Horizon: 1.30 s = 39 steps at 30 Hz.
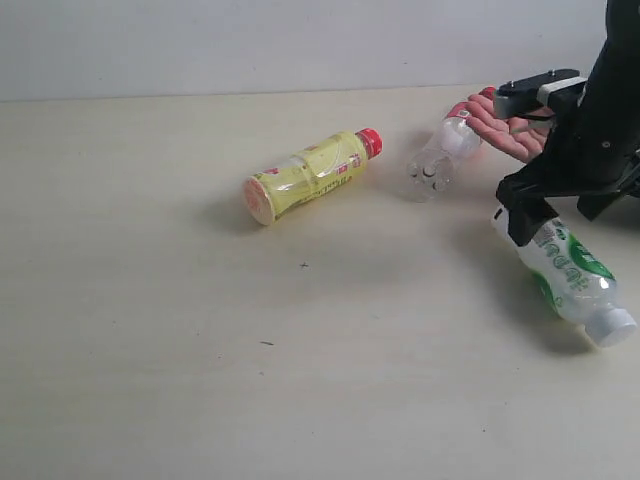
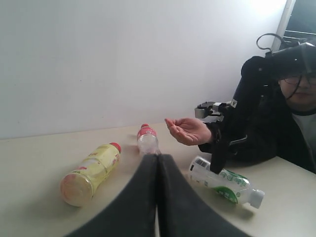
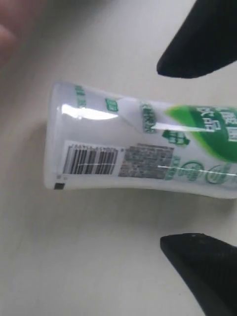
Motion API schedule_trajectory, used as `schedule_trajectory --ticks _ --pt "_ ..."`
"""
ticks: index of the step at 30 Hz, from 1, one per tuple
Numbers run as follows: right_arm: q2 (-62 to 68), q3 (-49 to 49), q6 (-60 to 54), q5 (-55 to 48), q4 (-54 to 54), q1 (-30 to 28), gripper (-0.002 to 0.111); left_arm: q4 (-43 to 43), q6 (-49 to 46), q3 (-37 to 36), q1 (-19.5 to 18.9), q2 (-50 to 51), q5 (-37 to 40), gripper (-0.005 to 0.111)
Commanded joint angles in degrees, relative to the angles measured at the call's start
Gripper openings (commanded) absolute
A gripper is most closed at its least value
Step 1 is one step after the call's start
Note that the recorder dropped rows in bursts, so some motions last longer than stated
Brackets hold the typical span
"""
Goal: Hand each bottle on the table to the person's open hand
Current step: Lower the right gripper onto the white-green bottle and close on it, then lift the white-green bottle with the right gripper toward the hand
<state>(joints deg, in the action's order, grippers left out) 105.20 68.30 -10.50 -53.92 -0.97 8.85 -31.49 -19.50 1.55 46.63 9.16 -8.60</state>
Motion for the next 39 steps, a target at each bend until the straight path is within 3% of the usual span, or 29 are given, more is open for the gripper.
schedule_trajectory --ticks 1,12,15,18,22,23,35,39 --pt "2.1 -1.9 0.6 6.1 -0.5 0.1 0.081 -0.2 0.2 -0.2 0.0 -0.3 0.0 0.0" --pt "6.1 -3.0 3.1 7.1 -1.1 0.1 0.081 -0.2 0.2 -0.2 0.0 -0.3 0.0 0.0" --pt "6.2 -3.0 3.3 7.1 -1.0 0.1 0.074 -0.2 0.2 -0.2 0.0 -0.3 0.0 0.0" --pt "6.2 -3.0 5.0 6.4 -0.7 0.1 0.053 -0.2 0.2 -0.2 0.0 -0.3 0.0 0.0" --pt "6.2 -3.0 6.2 2.8 -0.7 0.1 0.007 -0.2 0.2 -0.2 0.0 -0.3 0.0 0.0" --pt "6.2 -3.0 6.6 1.8 -0.5 0.1 0.0 -0.2 0.2 -0.2 0.0 -0.3 0.0 0.0" --pt "1.0 -2.6 7.1 -15.4 2.3 0.1 0.0 -0.2 0.2 -0.2 0.0 -0.3 0.0 0.0" --pt "-3.7 -1.3 5.2 -16.0 4.2 0.1 0.0 -0.2 0.2 -0.2 0.0 -0.3 0.0 0.0"
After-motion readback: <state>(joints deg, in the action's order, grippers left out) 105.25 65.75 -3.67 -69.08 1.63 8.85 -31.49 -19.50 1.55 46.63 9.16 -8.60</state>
